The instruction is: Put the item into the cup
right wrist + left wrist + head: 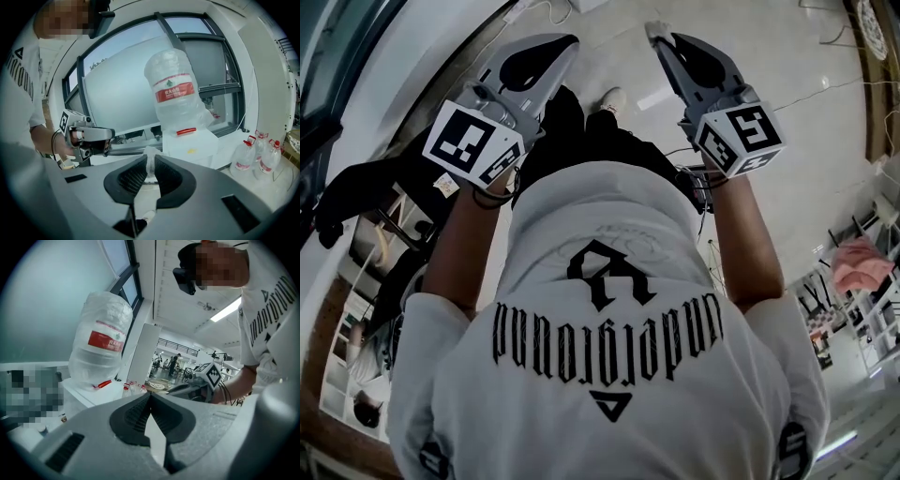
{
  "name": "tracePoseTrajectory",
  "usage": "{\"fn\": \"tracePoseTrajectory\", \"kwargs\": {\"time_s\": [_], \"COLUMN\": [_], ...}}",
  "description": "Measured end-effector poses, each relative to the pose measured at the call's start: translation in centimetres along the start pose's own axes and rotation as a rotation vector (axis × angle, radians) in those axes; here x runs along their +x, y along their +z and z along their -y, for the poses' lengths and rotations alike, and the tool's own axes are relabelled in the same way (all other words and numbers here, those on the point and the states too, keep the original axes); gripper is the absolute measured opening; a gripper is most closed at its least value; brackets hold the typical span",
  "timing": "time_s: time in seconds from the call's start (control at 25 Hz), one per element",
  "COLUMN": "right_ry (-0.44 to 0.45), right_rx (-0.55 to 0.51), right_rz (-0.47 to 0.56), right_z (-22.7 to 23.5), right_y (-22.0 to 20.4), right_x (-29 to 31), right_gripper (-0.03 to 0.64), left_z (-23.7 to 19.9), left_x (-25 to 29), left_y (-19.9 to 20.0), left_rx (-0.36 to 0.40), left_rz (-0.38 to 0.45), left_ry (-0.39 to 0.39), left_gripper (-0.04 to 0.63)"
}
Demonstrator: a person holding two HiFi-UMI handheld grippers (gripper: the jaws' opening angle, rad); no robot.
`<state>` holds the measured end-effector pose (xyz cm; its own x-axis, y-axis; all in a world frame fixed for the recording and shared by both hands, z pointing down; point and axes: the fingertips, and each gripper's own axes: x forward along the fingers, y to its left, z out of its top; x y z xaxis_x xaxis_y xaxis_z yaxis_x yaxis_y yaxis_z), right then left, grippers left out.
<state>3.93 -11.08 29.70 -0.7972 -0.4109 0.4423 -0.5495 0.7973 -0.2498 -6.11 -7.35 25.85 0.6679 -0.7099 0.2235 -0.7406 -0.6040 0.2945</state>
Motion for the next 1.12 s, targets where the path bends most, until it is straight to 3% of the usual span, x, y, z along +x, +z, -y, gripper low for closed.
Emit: {"fn": "tracePoseTrajectory", "kwargs": {"time_s": [0.48,0.76,1.12], "right_ry": [0.005,-0.012,-0.061], "right_rx": [-0.011,-0.004,-0.016], "right_rz": [-0.084,-0.109,-0.129], "right_z": [3.3,5.9,11.1], "right_y": [-5.5,-9.3,-13.7], "right_x": [5.6,11.0,15.1], "right_gripper": [0.054,0.054,0.054], "left_z": [-3.4,-6.9,-10.3], "left_x": [4.7,7.8,12.7], "left_y": [-4.9,-10.2,-16.3], "left_rx": [0.023,0.063,0.102], "left_rz": [-0.069,-0.102,-0.157], "left_ry": [-0.039,-0.102,-0.116], "left_gripper": [0.014,0.014,0.014]}}
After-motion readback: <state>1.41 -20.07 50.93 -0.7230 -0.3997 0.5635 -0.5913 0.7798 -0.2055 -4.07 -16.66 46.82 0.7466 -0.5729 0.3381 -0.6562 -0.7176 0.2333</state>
